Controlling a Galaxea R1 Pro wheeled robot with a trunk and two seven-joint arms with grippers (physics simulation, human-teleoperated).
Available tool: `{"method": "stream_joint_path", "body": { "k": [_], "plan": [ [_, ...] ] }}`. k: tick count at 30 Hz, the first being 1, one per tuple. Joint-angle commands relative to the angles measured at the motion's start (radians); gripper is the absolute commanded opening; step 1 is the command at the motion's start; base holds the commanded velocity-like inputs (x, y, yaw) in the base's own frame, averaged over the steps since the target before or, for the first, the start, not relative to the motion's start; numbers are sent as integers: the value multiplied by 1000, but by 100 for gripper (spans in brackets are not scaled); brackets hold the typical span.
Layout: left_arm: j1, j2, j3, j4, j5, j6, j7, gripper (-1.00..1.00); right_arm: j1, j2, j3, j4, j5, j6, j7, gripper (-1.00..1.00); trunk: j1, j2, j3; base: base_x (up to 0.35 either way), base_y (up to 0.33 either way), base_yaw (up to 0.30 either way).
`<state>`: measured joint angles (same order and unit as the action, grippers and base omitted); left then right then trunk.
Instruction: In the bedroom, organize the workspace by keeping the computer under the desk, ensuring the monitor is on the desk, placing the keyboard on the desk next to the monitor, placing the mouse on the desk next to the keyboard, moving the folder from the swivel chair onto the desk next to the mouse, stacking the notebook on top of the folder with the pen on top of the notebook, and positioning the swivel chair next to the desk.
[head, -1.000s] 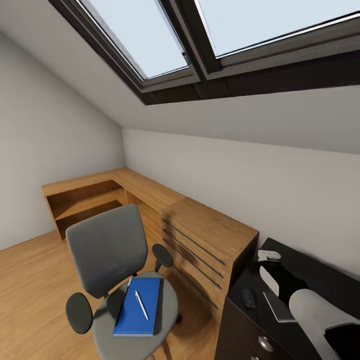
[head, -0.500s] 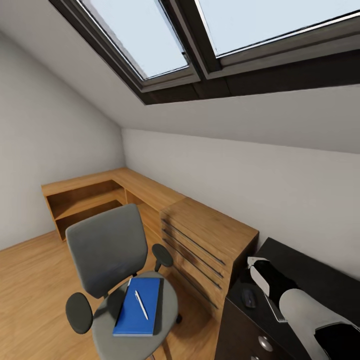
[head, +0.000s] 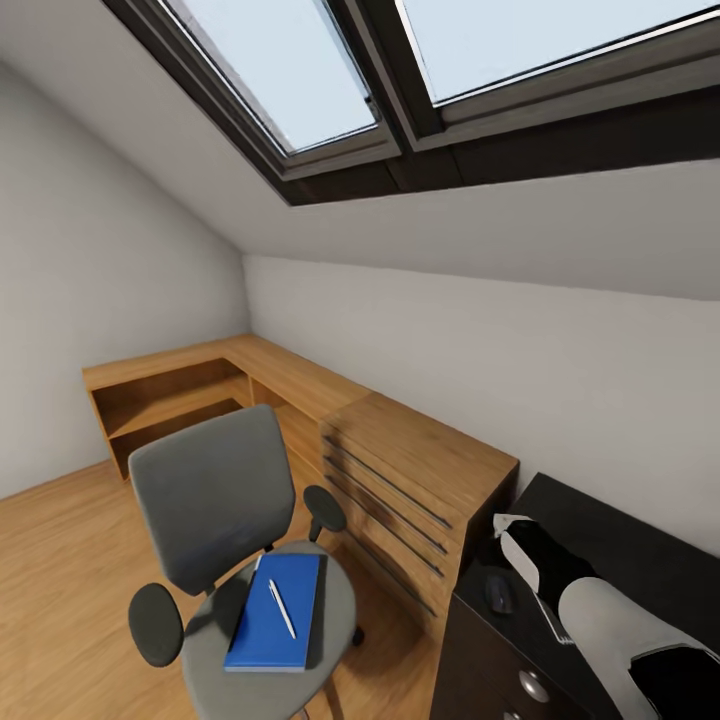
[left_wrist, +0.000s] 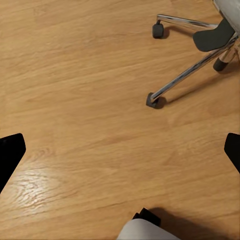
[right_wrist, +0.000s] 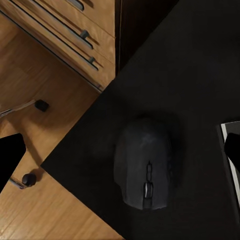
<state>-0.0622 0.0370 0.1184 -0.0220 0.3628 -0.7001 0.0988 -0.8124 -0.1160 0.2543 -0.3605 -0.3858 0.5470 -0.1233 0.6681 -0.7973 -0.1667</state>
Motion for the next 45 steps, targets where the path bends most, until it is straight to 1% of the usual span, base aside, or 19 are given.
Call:
{"method": "stream_joint_path", "body": {
  "k": [1,4,18,19,22,23,24,25,27,29,31,32,33,35,36,39,40,43,45],
  "plan": [
    [-1,0,8,0,-10,-2,5,100,-1,-1,7,-2,-12,4,-6,100,4,-8,-5,0,0,0],
    [-1,0,9,0,-10,-2,5,100,-1,-3,5,0,-14,2,27,100,16,-29,-14,0,0,0],
    [-1,3,9,0,-9,6,6,100,-1,-22,-7,64,-18,-3,66,100,69,-127,-58,0,0,0],
    [-1,7,9,-1,-9,14,6,100,-1,-23,-7,64,-18,-4,66,100,73,-134,-61,0,0,0],
    [-1,41,14,-45,-6,64,6,100,-1,-23,-7,64,-18,-4,66,100,85,-155,-71,0,0,0],
    [-1,59,20,-87,4,118,5,100,-1,-23,-7,64,-18,-4,66,100,88,-162,-74,0,0,0],
    [-1,67,25,-111,14,153,5,100,-1,-23,-7,64,-18,-4,66,100,92,-169,-77,0,0,0],
    [-1,80,36,-166,43,240,4,100,-1,-24,-7,64,-18,-4,66,100,96,-176,-80,0,0,0],
    [-1,112,58,-295,127,437,2,100,-1,-24,-9,63,-18,-4,66,100,104,-190,-86,0,0,0],
    [-1,132,64,-360,170,529,2,100,-1,-24,-9,63,-18,-4,66,100,111,-204,-93,0,0,0],
    [-1,168,71,-487,235,681,3,100,-1,-25,-10,62,-18,-4,65,100,119,-218,-99,0,0,0],
    [-1,201,83,-672,280,819,5,100,-1,-25,-10,62,-18,-4,65,100,123,-225,-102,0,0,0],
    [-1,208,114,-778,306,899,7,100,-1,-25,-10,62,-18,-4,65,100,123,-225,-102,0,0,0],
    [-1,210,144,-828,321,946,8,100,-1,-25,-10,61,-18,-4,65,100,123,-225,-102,0,0,0],
    [-1,207,185,-867,336,991,7,100,-1,-26,-10,61,-18,-4,65,100,123,-225,-102,0,0,0],
    [-1,187,213,-850,341,1018,5,100,-1,-26,-11,60,-17,-5,66,100,123,-225,-102,0,0,0],
    [-1,178,220,-820,340,1010,5,100,-1,-27,-11,58,-17,-9,66,100,123,-225,-102,0,0,0],
    [-1,175,224,-808,340,966,4,100,-1,-27,-10,58,-16,-23,66,100,123,-225,-102,0,0,0],
    [-1,171,225,-801,340,897,3,100,-1,-27,-10,58,-16,-34,66,100,123,-225,-102,0,0,0]
  ]
}}
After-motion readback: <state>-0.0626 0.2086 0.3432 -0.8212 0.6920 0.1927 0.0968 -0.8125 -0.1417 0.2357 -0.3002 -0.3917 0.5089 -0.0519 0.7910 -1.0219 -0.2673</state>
